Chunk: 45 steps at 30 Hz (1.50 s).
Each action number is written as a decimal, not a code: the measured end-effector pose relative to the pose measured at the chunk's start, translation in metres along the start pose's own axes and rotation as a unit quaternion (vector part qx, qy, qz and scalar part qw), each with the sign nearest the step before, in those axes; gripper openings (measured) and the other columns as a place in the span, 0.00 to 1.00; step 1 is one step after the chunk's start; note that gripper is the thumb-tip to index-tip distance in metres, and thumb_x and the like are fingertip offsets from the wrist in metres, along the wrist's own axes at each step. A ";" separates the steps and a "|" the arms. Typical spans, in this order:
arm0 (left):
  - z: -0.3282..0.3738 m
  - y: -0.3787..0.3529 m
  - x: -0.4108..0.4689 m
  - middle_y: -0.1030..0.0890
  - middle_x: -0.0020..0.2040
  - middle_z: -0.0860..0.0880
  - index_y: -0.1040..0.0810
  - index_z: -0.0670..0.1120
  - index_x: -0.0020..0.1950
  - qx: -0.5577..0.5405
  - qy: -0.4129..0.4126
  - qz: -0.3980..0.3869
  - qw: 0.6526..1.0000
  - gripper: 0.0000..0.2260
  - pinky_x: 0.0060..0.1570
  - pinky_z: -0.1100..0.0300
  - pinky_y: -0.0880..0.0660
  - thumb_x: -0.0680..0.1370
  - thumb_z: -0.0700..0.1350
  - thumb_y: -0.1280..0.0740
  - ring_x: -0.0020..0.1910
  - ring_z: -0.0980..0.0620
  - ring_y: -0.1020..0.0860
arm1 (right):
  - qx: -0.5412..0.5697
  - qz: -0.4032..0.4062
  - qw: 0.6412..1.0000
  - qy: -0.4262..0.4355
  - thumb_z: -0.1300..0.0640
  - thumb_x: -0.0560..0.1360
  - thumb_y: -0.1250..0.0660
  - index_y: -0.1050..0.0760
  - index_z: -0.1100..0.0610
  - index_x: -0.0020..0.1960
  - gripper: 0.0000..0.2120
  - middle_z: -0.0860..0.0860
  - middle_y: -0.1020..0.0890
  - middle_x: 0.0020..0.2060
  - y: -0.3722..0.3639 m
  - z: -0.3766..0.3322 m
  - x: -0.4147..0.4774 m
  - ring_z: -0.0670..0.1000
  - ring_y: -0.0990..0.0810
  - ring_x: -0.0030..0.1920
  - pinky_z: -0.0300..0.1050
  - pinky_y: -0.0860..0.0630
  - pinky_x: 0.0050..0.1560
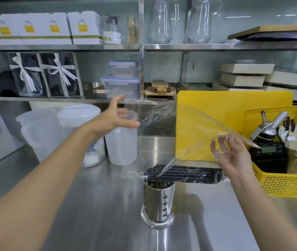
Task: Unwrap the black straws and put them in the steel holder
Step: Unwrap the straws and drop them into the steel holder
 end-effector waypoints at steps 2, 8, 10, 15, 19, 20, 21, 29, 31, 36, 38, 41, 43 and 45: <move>-0.012 -0.005 -0.001 0.17 0.53 0.48 0.29 0.53 0.63 -0.027 -0.013 -0.004 1.000 0.31 0.64 0.53 0.33 0.63 0.46 0.22 0.55 0.53 0.21 | -0.015 -0.006 1.000 0.004 0.64 0.76 0.39 0.25 0.57 0.37 0.10 0.51 0.22 0.34 0.000 -0.003 0.001 0.47 0.19 0.37 0.49 0.20 0.47; 0.011 -0.011 0.008 0.16 0.32 0.51 0.19 0.49 0.36 -0.042 -0.128 0.080 0.988 0.09 0.40 0.66 0.23 0.70 0.35 0.28 0.36 0.54 0.18 | -0.085 -0.011 0.996 0.027 0.62 0.76 0.38 0.26 0.55 0.39 0.08 0.47 0.20 0.32 -0.012 -0.030 0.011 0.47 0.18 0.39 0.45 0.20 0.46; 0.012 -0.014 0.011 0.16 0.32 0.52 0.20 0.48 0.37 -0.046 -0.122 0.086 0.988 0.07 0.38 0.64 0.23 0.71 0.36 0.29 0.35 0.53 0.18 | -0.105 -0.012 0.994 0.038 0.62 0.75 0.37 0.26 0.54 0.40 0.06 0.48 0.20 0.34 -0.018 -0.045 0.014 0.47 0.17 0.40 0.46 0.21 0.47; 0.007 -0.025 0.012 0.16 0.33 0.50 0.21 0.44 0.40 -0.109 -0.102 0.078 0.986 0.05 0.33 0.59 0.20 0.73 0.35 0.31 0.35 0.52 0.17 | -0.156 -0.027 0.984 0.076 0.60 0.72 0.33 0.24 0.52 0.38 0.05 0.47 0.18 0.34 -0.036 -0.080 0.018 0.49 0.17 0.43 0.49 0.21 0.49; 0.007 -0.037 0.012 0.16 0.33 0.50 0.21 0.44 0.42 -0.124 -0.102 0.061 0.985 0.04 0.33 0.58 0.19 0.73 0.36 0.31 0.36 0.51 0.17 | -0.186 -0.029 0.978 0.087 0.61 0.71 0.33 0.24 0.52 0.38 0.05 0.48 0.18 0.33 -0.036 -0.097 0.015 0.50 0.17 0.43 0.49 0.23 0.46; 0.005 -0.041 0.012 0.16 0.33 0.50 0.21 0.44 0.41 -0.129 -0.098 0.058 0.985 0.04 0.34 0.58 0.19 0.73 0.36 0.31 0.36 0.52 0.17 | -0.191 -0.029 0.977 0.086 0.61 0.72 0.33 0.24 0.52 0.38 0.06 0.48 0.18 0.33 -0.035 -0.099 0.013 0.50 0.18 0.43 0.49 0.23 0.46; 0.002 -0.045 0.012 0.16 0.33 0.50 0.21 0.44 0.41 -0.135 -0.093 0.053 0.985 0.04 0.34 0.58 0.19 0.73 0.36 0.31 0.35 0.52 0.17 | -0.195 -0.026 0.977 0.083 0.61 0.72 0.33 0.24 0.52 0.37 0.07 0.49 0.18 0.33 -0.033 -0.101 0.010 0.50 0.18 0.42 0.49 0.24 0.46; -0.032 -0.063 0.012 0.16 0.32 0.52 0.22 0.44 0.41 -0.158 -0.029 0.042 0.986 0.03 0.36 0.61 0.21 0.73 0.37 0.31 0.34 0.55 0.17 | -0.234 0.015 0.970 0.061 0.64 0.73 0.35 0.26 0.55 0.38 0.07 0.50 0.22 0.35 -0.024 -0.097 -0.012 0.49 0.18 0.41 0.47 0.26 0.47; -0.039 -0.064 0.011 0.15 0.33 0.52 0.21 0.45 0.41 -0.161 -0.012 0.033 0.986 0.03 0.37 0.60 0.21 0.73 0.38 0.31 0.35 0.55 0.17 | -0.246 0.025 0.967 0.064 0.64 0.73 0.35 0.27 0.56 0.38 0.07 0.51 0.22 0.36 -0.026 -0.097 -0.018 0.50 0.18 0.40 0.47 0.25 0.46; -0.058 -0.068 0.011 0.15 0.44 0.47 0.22 0.45 0.50 -0.167 0.057 -0.054 0.983 0.09 0.45 0.59 0.23 0.71 0.38 0.30 0.45 0.51 0.17 | -0.277 0.035 0.957 0.078 0.63 0.74 0.35 0.26 0.55 0.40 0.06 0.52 0.22 0.38 -0.032 -0.098 -0.027 0.50 0.18 0.41 0.48 0.25 0.47; -0.069 -0.062 0.016 0.19 0.51 0.45 0.26 0.43 0.58 -0.150 0.105 -0.054 0.982 0.15 0.49 0.59 0.26 0.73 0.34 0.32 0.51 0.49 0.20 | -0.282 0.042 0.955 0.083 0.63 0.74 0.35 0.26 0.55 0.40 0.05 0.52 0.21 0.38 -0.033 -0.098 -0.028 0.50 0.18 0.41 0.49 0.24 0.48; -0.077 -0.023 0.024 0.23 0.55 0.42 0.28 0.41 0.59 -0.088 0.163 0.146 0.972 0.11 0.50 0.54 0.28 0.77 0.36 0.40 0.51 0.47 0.26 | -0.286 0.056 0.953 0.087 0.64 0.74 0.35 0.25 0.56 0.39 0.06 0.52 0.21 0.37 -0.032 -0.097 -0.028 0.50 0.17 0.40 0.48 0.25 0.47; -0.055 0.005 0.016 0.25 0.54 0.45 0.27 0.43 0.55 -0.053 0.106 0.303 0.946 0.09 0.45 0.62 0.30 0.76 0.37 0.42 0.49 0.50 0.28 | -0.288 0.059 0.952 0.088 0.64 0.73 0.35 0.26 0.55 0.38 0.07 0.52 0.20 0.35 -0.032 -0.096 -0.029 0.51 0.17 0.40 0.49 0.25 0.47; -0.012 0.015 0.007 0.25 0.49 0.49 0.30 0.47 0.50 -0.036 -0.036 0.365 0.930 0.06 0.39 0.72 0.32 0.75 0.37 0.40 0.46 0.55 0.28 | -0.298 0.054 0.948 0.094 0.64 0.73 0.35 0.25 0.56 0.38 0.07 0.51 0.21 0.35 -0.033 -0.095 -0.032 0.52 0.18 0.40 0.50 0.25 0.48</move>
Point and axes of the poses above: each hand's wrist, its own x-axis towards the middle knuckle, its own y-axis out of the back of the hand, z = x × y, the point moved 7 cm from there along x, towards the middle knuckle
